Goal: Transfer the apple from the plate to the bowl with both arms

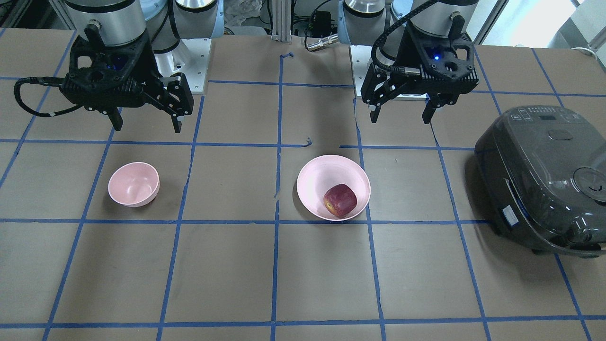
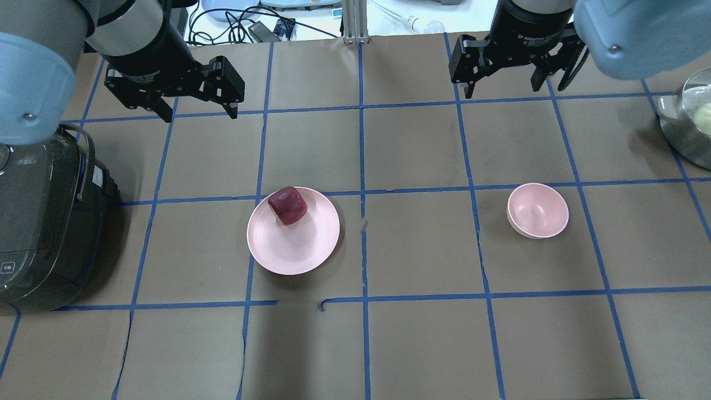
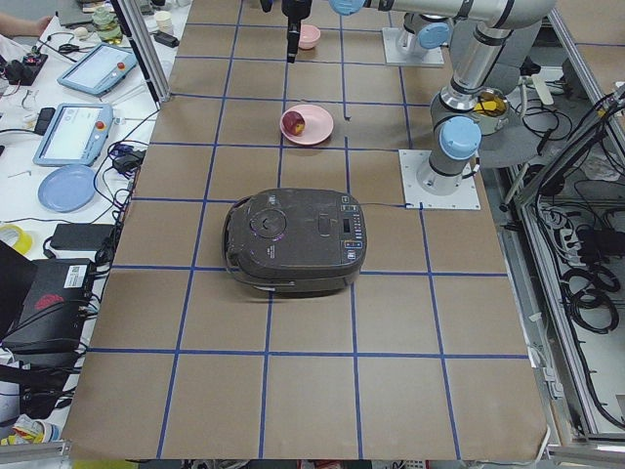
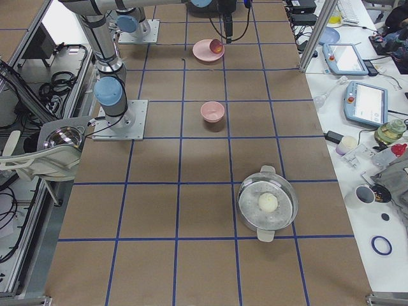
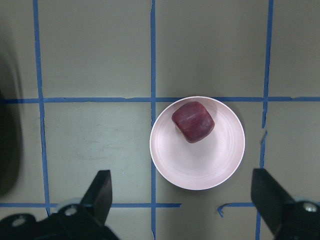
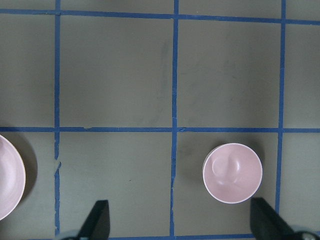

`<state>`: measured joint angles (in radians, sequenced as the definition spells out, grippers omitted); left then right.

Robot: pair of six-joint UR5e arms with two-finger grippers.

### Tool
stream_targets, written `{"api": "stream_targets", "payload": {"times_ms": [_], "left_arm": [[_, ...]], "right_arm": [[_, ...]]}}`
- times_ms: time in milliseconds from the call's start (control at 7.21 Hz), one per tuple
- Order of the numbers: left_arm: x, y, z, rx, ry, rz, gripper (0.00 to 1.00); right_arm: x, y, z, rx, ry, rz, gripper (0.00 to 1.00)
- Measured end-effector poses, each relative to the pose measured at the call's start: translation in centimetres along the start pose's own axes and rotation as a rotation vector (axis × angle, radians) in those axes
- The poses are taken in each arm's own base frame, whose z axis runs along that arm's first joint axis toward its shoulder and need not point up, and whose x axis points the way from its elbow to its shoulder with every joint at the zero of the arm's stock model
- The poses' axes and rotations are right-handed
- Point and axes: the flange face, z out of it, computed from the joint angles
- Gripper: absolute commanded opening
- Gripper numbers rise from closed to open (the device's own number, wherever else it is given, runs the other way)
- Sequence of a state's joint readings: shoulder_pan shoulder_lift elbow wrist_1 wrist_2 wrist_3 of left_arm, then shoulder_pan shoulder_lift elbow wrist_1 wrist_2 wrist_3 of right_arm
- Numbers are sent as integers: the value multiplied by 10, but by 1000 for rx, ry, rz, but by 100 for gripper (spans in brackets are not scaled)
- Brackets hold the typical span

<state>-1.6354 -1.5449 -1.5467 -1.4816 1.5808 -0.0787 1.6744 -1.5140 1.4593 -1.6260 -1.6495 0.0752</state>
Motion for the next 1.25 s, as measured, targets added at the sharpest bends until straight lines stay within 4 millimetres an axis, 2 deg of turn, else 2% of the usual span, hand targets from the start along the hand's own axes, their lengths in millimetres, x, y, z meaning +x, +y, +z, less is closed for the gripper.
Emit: {"api": "stream_targets", "payload": {"times_ms": [970, 1248], "left_arm": [[1, -1, 2, 4, 5, 9, 100], [3, -2, 9, -10, 9, 7, 100]], "right_arm": [[1, 0, 0, 1, 3, 1, 100], [1, -1, 0, 1, 3, 1, 100]]}}
